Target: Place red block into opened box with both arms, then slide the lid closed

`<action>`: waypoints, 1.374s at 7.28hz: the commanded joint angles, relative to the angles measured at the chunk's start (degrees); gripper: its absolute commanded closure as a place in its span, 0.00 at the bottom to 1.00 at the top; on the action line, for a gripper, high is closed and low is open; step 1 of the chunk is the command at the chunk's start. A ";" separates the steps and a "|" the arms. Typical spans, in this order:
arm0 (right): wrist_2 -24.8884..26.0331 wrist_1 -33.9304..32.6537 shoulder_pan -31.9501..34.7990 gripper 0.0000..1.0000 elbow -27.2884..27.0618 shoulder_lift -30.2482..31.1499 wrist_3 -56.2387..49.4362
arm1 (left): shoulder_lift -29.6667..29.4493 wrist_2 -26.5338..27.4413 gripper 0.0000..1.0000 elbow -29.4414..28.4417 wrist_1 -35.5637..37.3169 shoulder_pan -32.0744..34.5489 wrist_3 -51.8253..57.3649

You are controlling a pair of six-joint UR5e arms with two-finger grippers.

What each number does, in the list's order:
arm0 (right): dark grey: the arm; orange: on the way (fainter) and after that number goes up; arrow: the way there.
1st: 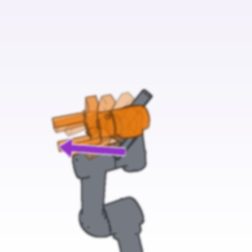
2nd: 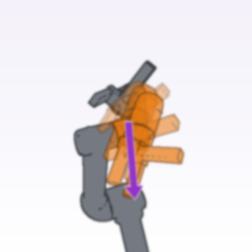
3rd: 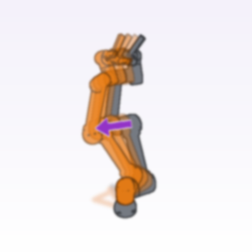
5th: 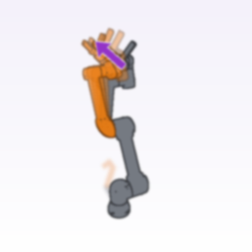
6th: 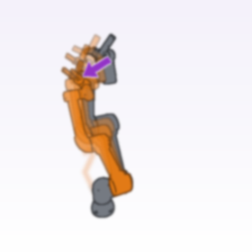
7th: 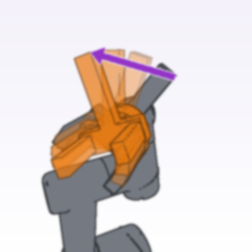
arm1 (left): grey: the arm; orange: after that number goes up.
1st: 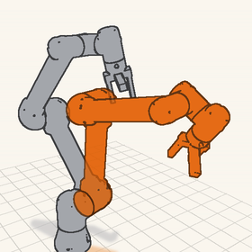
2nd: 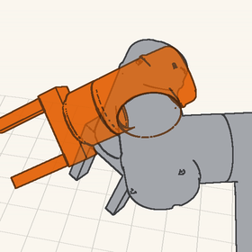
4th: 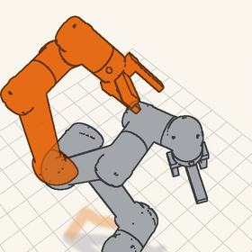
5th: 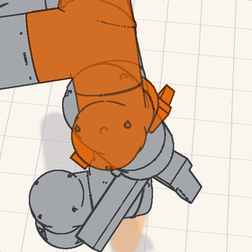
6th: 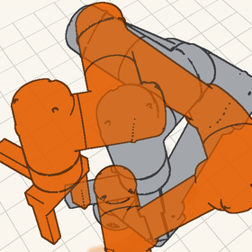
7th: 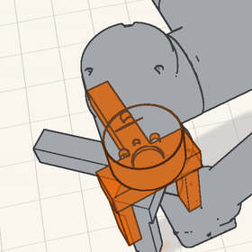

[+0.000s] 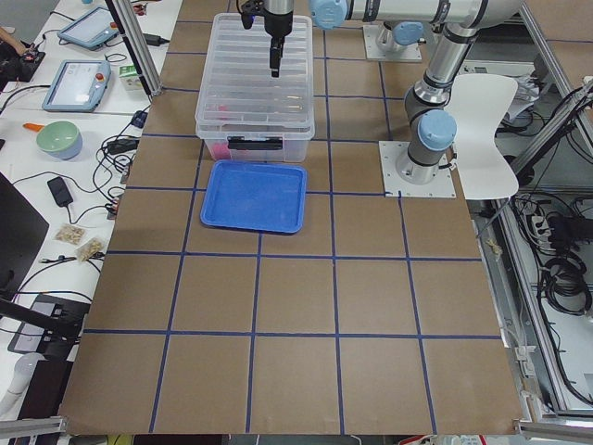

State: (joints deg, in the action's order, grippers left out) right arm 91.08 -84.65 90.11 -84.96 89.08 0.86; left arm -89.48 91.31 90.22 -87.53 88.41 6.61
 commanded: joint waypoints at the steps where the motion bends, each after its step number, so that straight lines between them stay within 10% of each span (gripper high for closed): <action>1: -3.80 0.10 -2.22 0.00 -0.21 0.39 0.19 | 0.00 0.10 0.00 0.83 0.17 0.01 -0.02; 10: 1.12 -0.25 -1.61 0.00 -1.79 3.12 4.85 | 0.00 0.10 0.00 0.40 0.17 0.01 -0.11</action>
State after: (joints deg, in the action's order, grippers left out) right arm 92.43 -84.99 88.50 -86.89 92.05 5.71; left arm -89.47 91.41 90.81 -87.33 88.42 6.57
